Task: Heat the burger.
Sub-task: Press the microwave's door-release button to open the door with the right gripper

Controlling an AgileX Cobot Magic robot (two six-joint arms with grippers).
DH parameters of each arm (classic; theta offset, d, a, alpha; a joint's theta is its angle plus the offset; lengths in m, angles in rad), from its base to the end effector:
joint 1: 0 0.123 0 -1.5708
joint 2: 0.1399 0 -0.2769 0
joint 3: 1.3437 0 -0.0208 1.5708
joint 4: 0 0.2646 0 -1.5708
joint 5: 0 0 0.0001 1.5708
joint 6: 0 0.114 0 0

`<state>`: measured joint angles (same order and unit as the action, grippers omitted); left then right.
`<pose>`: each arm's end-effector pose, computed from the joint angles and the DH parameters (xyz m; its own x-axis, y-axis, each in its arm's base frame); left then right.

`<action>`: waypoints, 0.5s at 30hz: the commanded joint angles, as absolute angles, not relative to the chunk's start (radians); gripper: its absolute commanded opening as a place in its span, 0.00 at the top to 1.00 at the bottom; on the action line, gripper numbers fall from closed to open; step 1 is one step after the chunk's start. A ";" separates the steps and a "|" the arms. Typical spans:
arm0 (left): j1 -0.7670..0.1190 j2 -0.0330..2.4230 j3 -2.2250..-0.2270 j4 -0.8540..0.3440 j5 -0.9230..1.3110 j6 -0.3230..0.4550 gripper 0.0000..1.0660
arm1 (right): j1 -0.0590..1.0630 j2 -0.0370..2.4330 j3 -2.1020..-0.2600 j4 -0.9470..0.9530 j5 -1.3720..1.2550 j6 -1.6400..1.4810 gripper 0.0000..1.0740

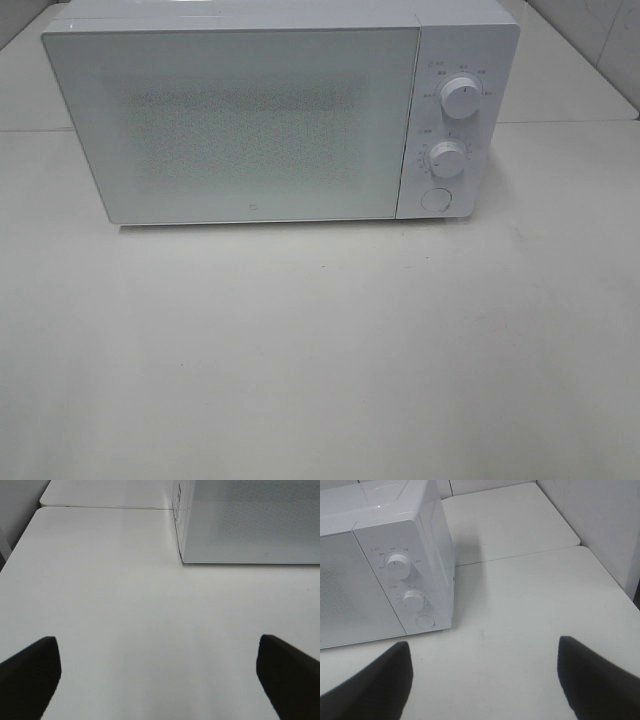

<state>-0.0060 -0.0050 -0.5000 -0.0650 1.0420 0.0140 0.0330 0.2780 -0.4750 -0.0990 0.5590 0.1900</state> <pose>0.0360 -0.0066 0.2757 -0.4349 -0.0162 -0.9003 0.0483 0.9980 -0.0413 0.1048 -0.0025 0.2988 -0.2657 0.0969 -0.9592 0.0459 0.9951 0.0878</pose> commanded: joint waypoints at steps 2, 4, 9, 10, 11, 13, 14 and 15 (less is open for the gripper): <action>-0.006 -0.027 -0.497 -0.072 1.036 0.016 0.06 | 0.027 0.368 -0.470 -0.106 0.459 0.192 0.29; -0.006 -0.027 -0.497 -0.072 1.036 0.016 0.06 | 0.027 0.414 -0.470 -0.106 0.429 0.192 0.30; -0.006 -0.027 -0.497 -0.072 1.036 0.016 0.06 | 0.027 0.571 -0.470 -0.106 0.333 0.192 0.44; -0.006 -0.027 -0.497 -0.072 1.036 0.016 0.06 | 0.027 0.571 -0.470 -0.106 0.333 0.192 0.44; -0.006 -0.027 -0.497 -0.072 1.036 0.016 0.06 | 0.027 0.620 -0.470 -0.106 0.295 0.200 0.52; -0.006 -0.027 -0.497 -0.072 1.036 0.016 0.06 | 0.027 0.646 -0.470 -0.106 0.274 0.203 0.57; -0.006 -0.027 -0.497 -0.072 1.036 0.016 0.06 | 0.027 0.694 -0.470 -0.106 0.228 0.212 0.66; -0.006 -0.027 -0.497 -0.072 1.036 0.016 0.06 | 0.027 0.694 -0.470 -0.106 0.228 0.212 0.66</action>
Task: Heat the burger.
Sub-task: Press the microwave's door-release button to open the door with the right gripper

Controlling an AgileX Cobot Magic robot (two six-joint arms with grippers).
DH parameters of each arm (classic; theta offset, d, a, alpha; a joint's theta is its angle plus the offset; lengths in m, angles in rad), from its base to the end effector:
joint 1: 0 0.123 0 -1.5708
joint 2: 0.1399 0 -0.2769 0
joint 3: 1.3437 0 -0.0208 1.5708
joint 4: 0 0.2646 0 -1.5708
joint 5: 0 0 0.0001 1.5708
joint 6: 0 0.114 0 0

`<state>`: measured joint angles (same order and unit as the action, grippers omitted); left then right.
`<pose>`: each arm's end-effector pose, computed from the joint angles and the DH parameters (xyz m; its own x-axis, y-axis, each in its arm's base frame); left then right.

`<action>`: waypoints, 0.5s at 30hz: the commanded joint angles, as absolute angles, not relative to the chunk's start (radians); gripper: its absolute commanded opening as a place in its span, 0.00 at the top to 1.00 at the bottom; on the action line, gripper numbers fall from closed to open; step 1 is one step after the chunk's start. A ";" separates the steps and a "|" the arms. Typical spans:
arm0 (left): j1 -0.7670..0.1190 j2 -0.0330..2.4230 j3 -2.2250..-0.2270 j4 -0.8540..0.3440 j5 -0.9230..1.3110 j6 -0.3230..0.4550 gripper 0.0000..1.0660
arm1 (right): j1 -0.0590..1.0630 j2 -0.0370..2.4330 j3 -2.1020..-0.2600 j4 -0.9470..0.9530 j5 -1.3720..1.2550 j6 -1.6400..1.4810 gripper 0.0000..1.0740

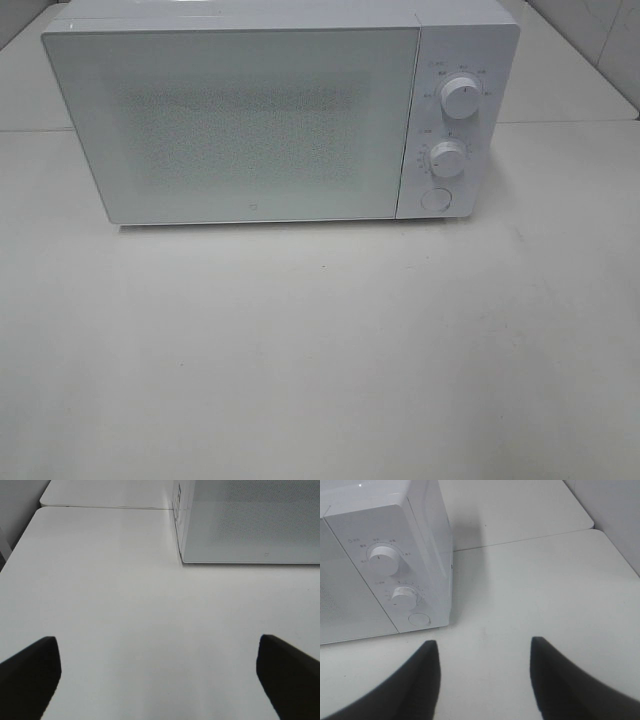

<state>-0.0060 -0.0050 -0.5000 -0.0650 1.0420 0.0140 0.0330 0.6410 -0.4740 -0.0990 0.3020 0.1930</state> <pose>0.0360 -0.0066 0.2757 -0.4349 -0.0162 -0.9003 0.0483 0.9980 -0.0413 0.1745 0.0024 0.2752 -0.3699 0.0861 -0.9251 0.0308 0.9963 0.0804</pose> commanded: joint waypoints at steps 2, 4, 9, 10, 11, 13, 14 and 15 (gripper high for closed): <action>-0.006 -0.027 -0.497 -0.072 1.036 0.016 0.06 | 0.027 0.770 -0.470 -0.106 0.157 0.250 0.83; -0.006 -0.027 -0.497 -0.072 1.036 0.016 0.06 | 0.027 0.813 -0.470 -0.106 0.107 0.296 0.93; -0.006 -0.027 -0.497 -0.072 1.036 0.016 0.06 | 0.027 0.928 -0.470 -0.106 0.011 0.365 1.00; -0.006 -0.027 -0.497 -0.072 1.036 0.016 0.06 | 0.027 0.946 -0.470 -0.106 -0.015 0.376 1.00; -0.006 -0.027 -0.497 -0.072 1.036 0.016 0.06 | 0.027 0.946 -0.470 -0.106 -0.015 0.376 1.00; -0.006 -0.027 -0.497 -0.072 1.036 0.016 0.06 | 0.028 1.007 -0.470 -0.106 -0.087 0.402 1.00; -0.006 -0.027 -0.497 -0.072 1.036 0.016 0.06 | 0.028 1.007 -0.470 -0.106 -0.087 0.402 1.00; -0.006 -0.027 -0.497 -0.072 1.036 0.016 0.06 | 0.028 1.049 -0.470 -0.106 -0.136 0.444 1.00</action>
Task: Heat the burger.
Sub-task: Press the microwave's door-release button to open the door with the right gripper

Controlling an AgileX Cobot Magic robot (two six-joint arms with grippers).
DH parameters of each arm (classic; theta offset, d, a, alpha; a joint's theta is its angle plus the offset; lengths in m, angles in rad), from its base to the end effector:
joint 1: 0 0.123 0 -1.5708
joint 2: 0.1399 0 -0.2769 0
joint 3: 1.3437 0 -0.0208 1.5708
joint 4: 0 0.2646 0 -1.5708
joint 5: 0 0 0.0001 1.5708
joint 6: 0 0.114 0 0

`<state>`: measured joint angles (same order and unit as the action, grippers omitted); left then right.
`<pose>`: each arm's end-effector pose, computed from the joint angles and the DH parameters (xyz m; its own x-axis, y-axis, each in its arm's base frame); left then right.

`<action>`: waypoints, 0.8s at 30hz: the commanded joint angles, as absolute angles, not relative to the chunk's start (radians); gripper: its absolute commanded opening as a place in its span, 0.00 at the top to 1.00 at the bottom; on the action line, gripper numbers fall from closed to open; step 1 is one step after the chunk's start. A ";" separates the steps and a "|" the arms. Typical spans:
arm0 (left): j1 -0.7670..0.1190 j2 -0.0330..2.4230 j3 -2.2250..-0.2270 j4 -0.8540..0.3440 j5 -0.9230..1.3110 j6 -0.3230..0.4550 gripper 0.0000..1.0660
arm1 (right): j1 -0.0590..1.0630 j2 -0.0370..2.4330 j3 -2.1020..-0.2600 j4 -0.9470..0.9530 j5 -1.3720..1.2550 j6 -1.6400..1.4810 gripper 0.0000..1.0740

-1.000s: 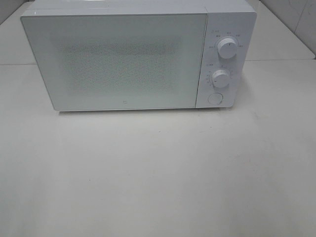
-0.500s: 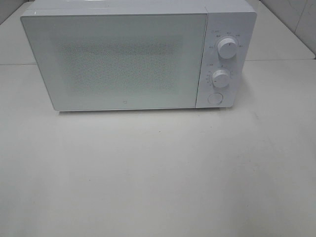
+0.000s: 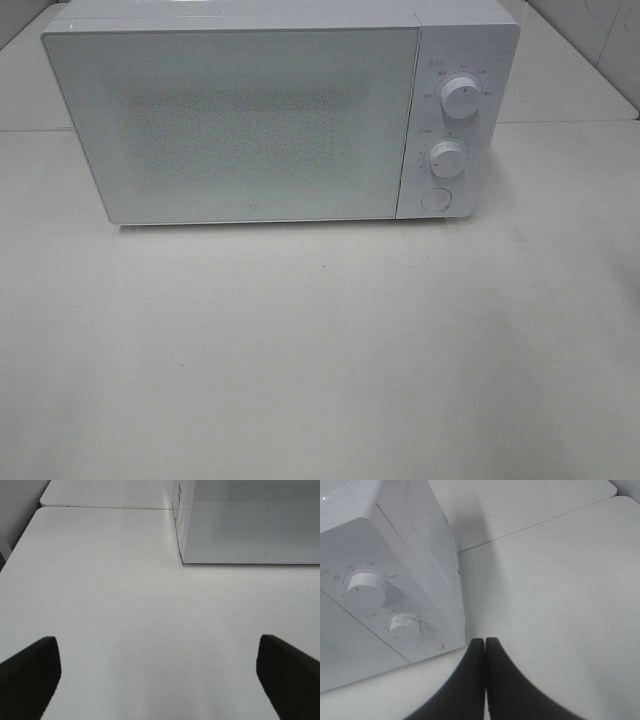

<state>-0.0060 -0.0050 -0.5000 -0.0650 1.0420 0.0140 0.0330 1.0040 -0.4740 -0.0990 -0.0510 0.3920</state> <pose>0.0360 -0.0066 0.2757 -0.4349 -0.0162 -0.9003 0.0483 0.9980 -0.0413 0.2385 0.0084 0.2368 -0.3765 0.2767 -0.8842 0.0743 0.9603 0.2689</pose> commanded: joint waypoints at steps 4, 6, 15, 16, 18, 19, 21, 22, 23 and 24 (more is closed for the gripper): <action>-0.006 -0.027 -0.497 -0.072 1.036 0.016 0.06 | 0.028 1.136 -0.443 -0.106 -0.312 0.617 1.00; -0.006 -0.027 -0.497 -0.072 1.036 0.016 0.06 | 0.028 1.152 -0.428 -0.106 -0.361 0.664 1.00; -0.006 -0.027 -0.497 -0.072 1.036 0.016 0.06 | 0.028 1.302 -0.335 -0.107 -0.617 1.026 1.00; -0.006 -0.027 -0.497 -0.072 1.036 0.016 0.06 | 0.028 1.302 -0.335 -0.107 -0.617 1.026 1.00; -0.006 -0.027 -0.497 -0.072 1.036 0.016 0.06 | 0.028 1.354 -0.331 -0.119 -0.650 1.111 1.00; -0.006 -0.027 -0.497 -0.072 1.036 0.016 0.06 | 0.028 1.354 -0.331 -0.119 -0.650 1.111 1.00; -0.006 -0.027 -0.497 -0.072 1.036 0.016 0.06 | 0.029 1.395 -0.331 -0.140 -0.664 1.205 1.00; -0.006 -0.027 -0.497 -0.072 1.036 0.016 0.06 | 0.029 1.395 -0.331 -0.140 -0.664 1.205 1.00; -0.006 -0.027 -0.497 -0.072 1.036 0.016 0.06 | 0.035 1.415 -0.331 -0.138 -0.668 1.261 1.00; -0.006 -0.027 -0.497 -0.072 1.036 0.016 0.06 | 0.063 1.436 -0.331 -0.103 -0.684 1.294 1.00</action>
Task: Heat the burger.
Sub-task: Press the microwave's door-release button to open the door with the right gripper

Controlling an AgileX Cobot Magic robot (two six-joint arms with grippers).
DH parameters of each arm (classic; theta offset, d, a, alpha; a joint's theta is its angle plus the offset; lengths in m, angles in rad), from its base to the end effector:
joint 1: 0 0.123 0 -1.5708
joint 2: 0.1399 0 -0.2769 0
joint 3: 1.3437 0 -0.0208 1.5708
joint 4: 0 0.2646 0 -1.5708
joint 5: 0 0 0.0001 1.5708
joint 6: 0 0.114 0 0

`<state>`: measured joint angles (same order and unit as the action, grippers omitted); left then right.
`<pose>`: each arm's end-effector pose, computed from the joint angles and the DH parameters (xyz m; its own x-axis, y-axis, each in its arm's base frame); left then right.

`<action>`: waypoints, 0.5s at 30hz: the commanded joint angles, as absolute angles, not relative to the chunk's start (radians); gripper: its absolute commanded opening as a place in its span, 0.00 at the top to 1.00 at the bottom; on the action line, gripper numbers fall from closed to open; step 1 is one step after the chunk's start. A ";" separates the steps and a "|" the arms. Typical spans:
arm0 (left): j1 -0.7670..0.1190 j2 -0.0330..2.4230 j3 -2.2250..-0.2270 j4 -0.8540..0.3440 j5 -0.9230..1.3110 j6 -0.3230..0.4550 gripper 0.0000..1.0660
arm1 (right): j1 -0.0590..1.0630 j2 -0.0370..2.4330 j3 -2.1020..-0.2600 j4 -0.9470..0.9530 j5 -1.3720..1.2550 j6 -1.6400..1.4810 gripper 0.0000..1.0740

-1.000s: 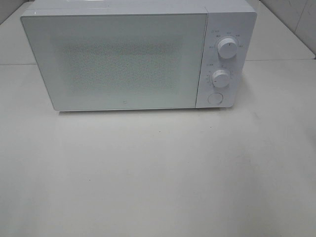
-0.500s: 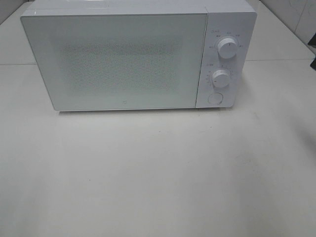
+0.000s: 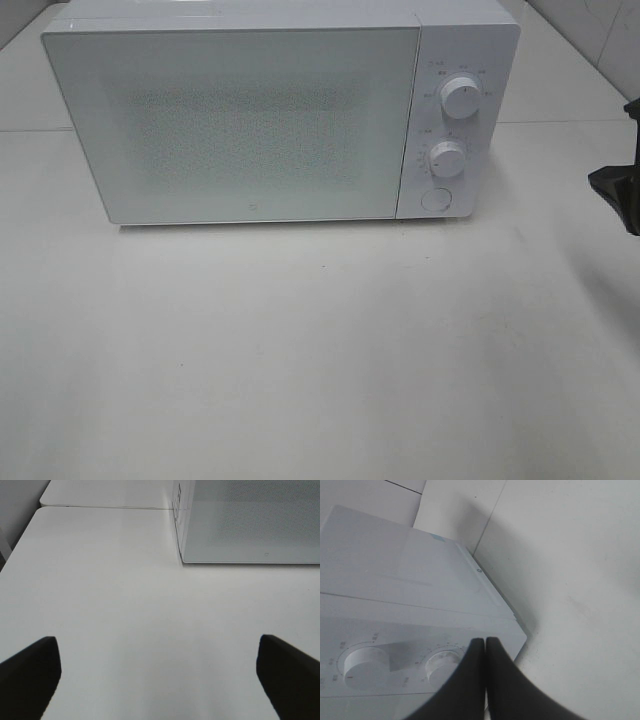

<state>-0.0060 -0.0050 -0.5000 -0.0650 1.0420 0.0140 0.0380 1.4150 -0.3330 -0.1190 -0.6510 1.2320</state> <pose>0.0360 -0.0066 0.2757 -0.4349 -0.0162 -0.9003 0.0483 0.9980 -0.0413 0.2635 0.0182 0.1505 -0.2386 0.8967 -0.3729 0.2642 0.4294 0.8636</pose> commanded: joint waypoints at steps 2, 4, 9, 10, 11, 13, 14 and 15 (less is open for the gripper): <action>-0.006 -0.027 -0.497 -0.072 1.036 0.016 0.06 | 0.084 1.446 -0.331 -0.075 -0.695 1.297 1.00; -0.006 -0.027 -0.497 -0.072 1.036 0.016 0.06 | 0.130 1.465 -0.331 -0.019 -0.718 1.297 1.00; -0.006 -0.027 -0.497 -0.072 1.036 0.016 0.06 | 0.272 1.539 -0.333 0.197 -0.791 1.296 1.00; -0.006 -0.027 -0.497 -0.072 1.036 0.016 0.06 | 0.272 1.539 -0.333 0.197 -0.791 1.296 1.00; -0.006 -0.027 -0.497 -0.072 1.036 0.016 0.06 | 0.290 1.554 -0.333 0.224 -0.806 1.296 1.00; -0.006 -0.027 -0.497 -0.072 1.036 0.016 0.06 | 0.333 1.582 -0.333 0.289 -0.843 1.298 1.00; -0.006 -0.027 -0.497 -0.072 1.036 0.016 0.06 | 0.349 1.594 -0.336 0.313 -0.854 1.298 1.00; -0.006 -0.027 -0.497 -0.072 1.036 0.016 0.06 | 0.385 1.617 -0.348 0.357 -0.870 1.298 1.00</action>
<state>-0.0060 -0.0050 -0.5000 -0.0650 1.0420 0.0140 0.3430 1.5930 -0.3340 0.2870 -0.8310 1.2920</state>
